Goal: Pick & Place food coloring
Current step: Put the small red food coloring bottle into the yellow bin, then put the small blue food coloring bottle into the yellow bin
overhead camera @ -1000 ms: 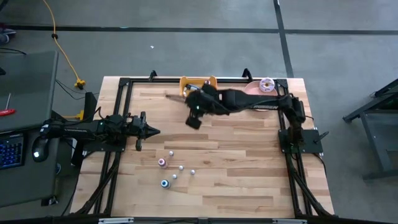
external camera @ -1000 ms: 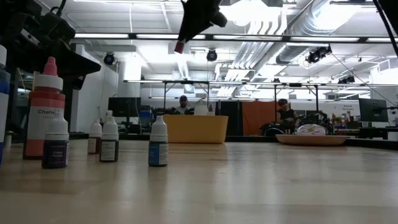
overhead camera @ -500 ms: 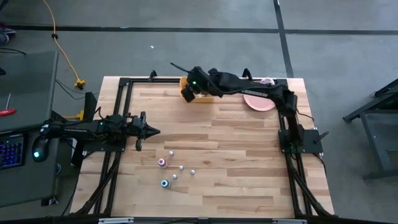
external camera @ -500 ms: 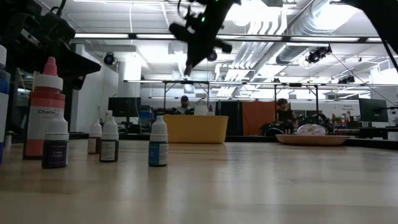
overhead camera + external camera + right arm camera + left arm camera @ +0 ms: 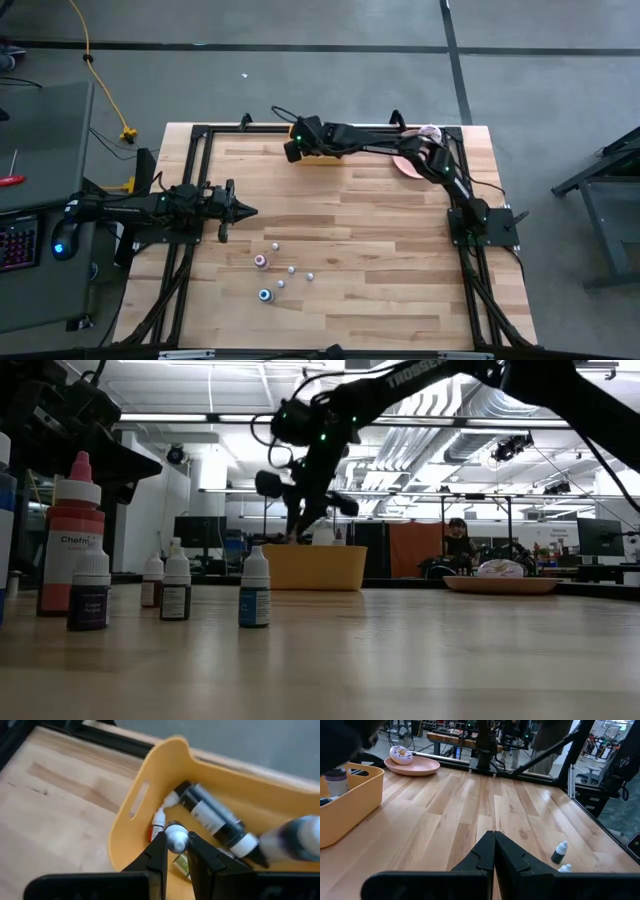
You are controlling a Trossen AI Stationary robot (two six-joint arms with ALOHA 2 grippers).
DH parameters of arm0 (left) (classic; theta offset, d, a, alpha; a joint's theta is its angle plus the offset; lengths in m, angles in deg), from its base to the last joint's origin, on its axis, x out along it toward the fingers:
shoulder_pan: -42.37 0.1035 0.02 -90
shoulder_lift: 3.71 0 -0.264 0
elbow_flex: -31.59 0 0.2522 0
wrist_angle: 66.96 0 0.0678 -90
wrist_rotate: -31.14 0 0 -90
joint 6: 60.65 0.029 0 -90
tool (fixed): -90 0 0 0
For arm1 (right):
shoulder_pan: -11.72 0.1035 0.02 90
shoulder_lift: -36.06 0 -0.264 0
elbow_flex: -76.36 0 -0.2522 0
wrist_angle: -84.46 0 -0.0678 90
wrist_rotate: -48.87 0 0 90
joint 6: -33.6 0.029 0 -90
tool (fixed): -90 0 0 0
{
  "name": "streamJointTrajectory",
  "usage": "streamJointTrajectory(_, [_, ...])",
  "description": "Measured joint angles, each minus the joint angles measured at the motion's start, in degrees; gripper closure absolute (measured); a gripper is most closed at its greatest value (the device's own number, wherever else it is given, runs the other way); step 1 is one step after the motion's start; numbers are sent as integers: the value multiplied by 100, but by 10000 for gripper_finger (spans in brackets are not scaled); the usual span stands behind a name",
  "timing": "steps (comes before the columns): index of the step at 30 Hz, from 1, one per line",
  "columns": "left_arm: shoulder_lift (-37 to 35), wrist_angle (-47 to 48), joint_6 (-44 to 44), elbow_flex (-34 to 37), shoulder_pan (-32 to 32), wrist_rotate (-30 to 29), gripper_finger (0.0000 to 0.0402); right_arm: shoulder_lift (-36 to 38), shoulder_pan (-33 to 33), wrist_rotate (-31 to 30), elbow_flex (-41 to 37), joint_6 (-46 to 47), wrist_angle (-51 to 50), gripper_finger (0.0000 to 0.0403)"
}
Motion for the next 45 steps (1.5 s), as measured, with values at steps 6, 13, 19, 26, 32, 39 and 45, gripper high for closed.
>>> streamJointTrajectory(6, [-1, 0, 0, 2, -1, 2, 401, -272, 4, 89, 0, 420, 37, 359])
streamJointTrajectory(13, [0, 0, -1, 0, -1, 2, 401, -350, -4, 25, -2, 445, 33, 359])
streamJointTrajectory(19, [1, 0, -1, 2, 0, 4, 401, -350, -31, 36, -2, 413, 26, 343])
streamJointTrajectory(26, [-1, 0, 0, 2, 1, 7, 401, -350, -33, 38, -2, 259, -17, 349])
streamJointTrajectory(32, [1, 0, -1, 0, 1, 9, 401, -350, -31, 41, -2, 256, -16, 325])
streamJointTrajectory(39, [0, 0, 0, 1, 0, 9, 401, -350, -31, 195, -2, 255, -13, 289])
streamJointTrajectory(45, [0, 0, -2, 2, 1, 11, 401, -348, -31, 377, -2, 139, 167, 274])
